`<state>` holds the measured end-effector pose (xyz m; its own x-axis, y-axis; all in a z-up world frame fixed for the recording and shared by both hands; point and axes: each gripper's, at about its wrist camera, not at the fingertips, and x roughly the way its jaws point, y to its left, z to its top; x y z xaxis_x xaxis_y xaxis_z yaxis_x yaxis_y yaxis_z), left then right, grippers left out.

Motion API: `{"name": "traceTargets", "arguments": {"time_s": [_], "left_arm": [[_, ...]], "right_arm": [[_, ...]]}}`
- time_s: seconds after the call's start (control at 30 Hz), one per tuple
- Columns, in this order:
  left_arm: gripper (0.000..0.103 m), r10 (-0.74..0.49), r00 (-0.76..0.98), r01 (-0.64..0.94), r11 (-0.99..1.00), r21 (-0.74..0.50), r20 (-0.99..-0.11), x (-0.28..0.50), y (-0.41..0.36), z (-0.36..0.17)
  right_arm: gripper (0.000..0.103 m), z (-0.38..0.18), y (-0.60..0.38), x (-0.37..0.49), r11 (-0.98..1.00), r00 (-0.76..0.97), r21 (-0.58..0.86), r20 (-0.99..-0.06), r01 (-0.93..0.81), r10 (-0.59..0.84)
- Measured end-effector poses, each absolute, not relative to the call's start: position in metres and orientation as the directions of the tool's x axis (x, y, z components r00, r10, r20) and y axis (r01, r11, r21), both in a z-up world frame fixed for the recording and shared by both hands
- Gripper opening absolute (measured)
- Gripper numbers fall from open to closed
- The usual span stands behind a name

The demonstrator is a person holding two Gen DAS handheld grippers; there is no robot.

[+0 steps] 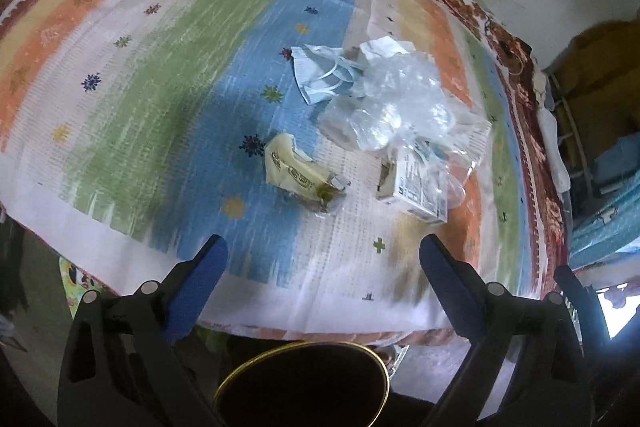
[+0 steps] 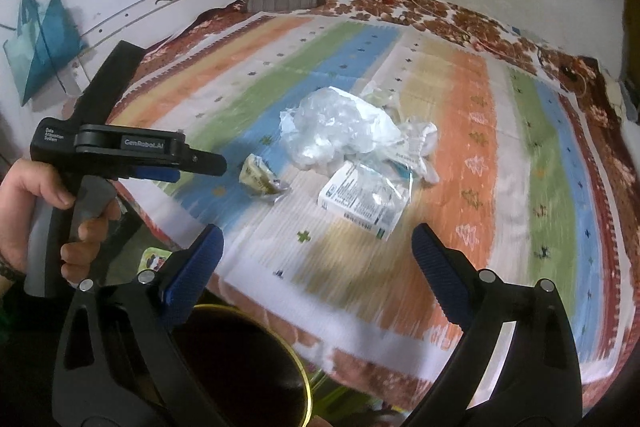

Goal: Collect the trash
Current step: 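Close left tool on yellow crumpled wrapper while right tool grasps clear plastic piece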

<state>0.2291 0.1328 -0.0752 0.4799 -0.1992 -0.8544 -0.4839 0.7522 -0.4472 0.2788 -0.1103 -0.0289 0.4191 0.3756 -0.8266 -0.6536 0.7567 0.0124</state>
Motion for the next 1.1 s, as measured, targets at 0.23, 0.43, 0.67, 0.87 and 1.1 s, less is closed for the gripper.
{"name": "traceTargets", "arguments": {"time_s": [0.23, 0.43, 0.67, 0.87, 1.1], "left_arm": [[0.089, -0.218, 0.466, -0.514, 0.723, -0.463, -0.858, 0.244, 0.142, -0.087], [0.085, -0.18, 0.432, -0.508, 0.761, -0.404, -0.884, 0.253, 0.15, -0.098], [0.082, -0.183, 0.412, -0.553, 0.729, -0.404, -0.893, 0.253, 0.172, -0.114], [0.081, -0.202, 0.415, -0.57, 0.702, -0.427, -0.887, 0.256, 0.181, -0.119], [0.077, -0.23, 0.42, -0.562, 0.694, -0.451, -0.878, 0.266, 0.177, -0.124]], "right_arm": [[0.09, -0.046, -0.098, 0.304, 0.732, 0.415, -0.006, -0.827, -0.682, 0.38], [0.09, -0.059, -0.092, 0.324, 0.703, 0.4, -0.02, -0.834, -0.71, 0.381], [0.09, -0.07, -0.086, 0.35, 0.673, 0.379, -0.02, -0.838, -0.74, 0.392], [0.085, -0.085, -0.078, 0.363, 0.634, 0.345, -0.029, -0.858, -0.773, 0.381], [0.08, -0.101, -0.074, 0.382, 0.622, 0.331, -0.042, -0.873, -0.782, 0.357]]}}
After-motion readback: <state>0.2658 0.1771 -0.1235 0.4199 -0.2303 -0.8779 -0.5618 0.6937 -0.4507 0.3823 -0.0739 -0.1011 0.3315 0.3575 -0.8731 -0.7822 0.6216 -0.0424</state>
